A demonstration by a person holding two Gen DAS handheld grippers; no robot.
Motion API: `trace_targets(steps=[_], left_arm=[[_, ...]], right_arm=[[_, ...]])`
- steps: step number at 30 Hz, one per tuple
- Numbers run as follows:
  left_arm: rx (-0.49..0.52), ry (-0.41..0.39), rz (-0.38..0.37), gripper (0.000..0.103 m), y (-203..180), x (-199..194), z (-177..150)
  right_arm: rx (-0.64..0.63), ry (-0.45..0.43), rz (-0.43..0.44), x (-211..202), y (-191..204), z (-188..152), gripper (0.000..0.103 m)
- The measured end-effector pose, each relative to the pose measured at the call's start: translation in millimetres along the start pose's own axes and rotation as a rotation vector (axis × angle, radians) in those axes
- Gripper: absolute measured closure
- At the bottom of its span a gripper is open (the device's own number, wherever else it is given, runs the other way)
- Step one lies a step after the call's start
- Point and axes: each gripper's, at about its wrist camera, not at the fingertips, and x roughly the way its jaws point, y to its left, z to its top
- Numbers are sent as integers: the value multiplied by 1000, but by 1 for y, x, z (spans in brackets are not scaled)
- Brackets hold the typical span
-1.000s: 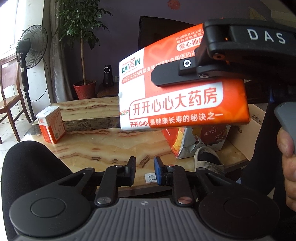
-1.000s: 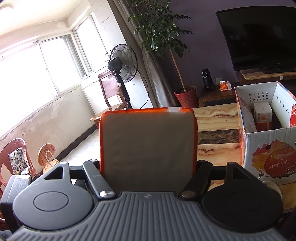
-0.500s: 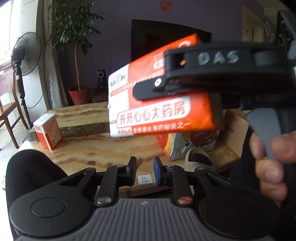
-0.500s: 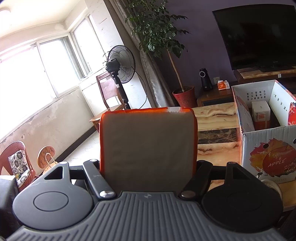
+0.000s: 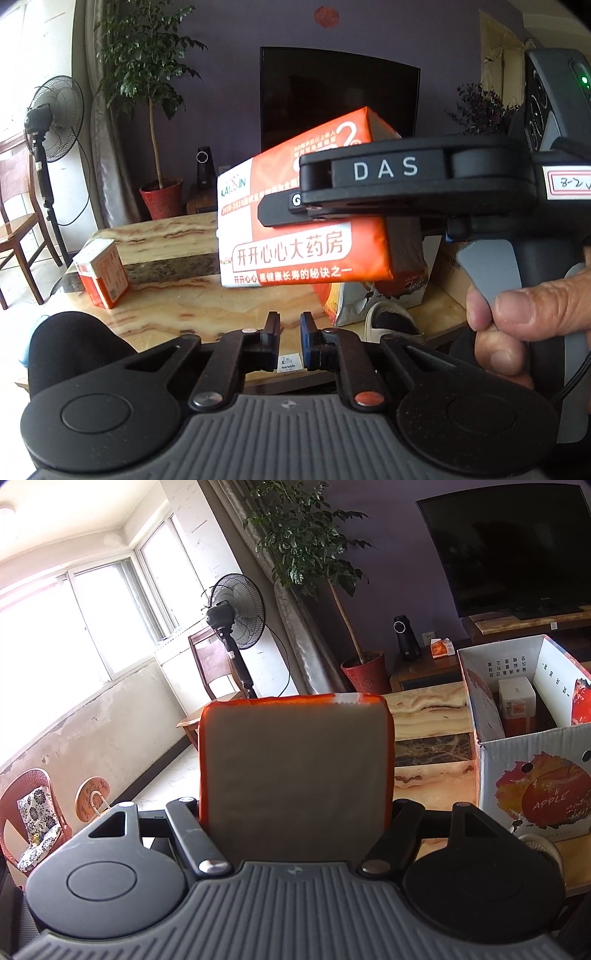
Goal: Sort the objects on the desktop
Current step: 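Lift the orange-and-white tissue pack with the right gripper away from the left gripper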
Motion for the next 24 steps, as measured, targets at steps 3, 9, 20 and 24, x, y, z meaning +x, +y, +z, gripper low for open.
trace_targets(steps=[3, 9, 20, 24], left_arm=[[6, -3, -1, 91, -2, -2, 0], [15, -10, 11, 91, -1, -4, 3], [28, 0, 26, 90, -5, -8, 4], [43, -8, 38, 90, -7, -10, 4]], right_arm=[[-2, 2, 1, 0, 1, 0, 29], [-6, 4, 1, -1, 2, 0, 29], [-10, 6, 0, 0, 2, 1, 29], [-9, 6, 0, -1, 2, 2, 29]])
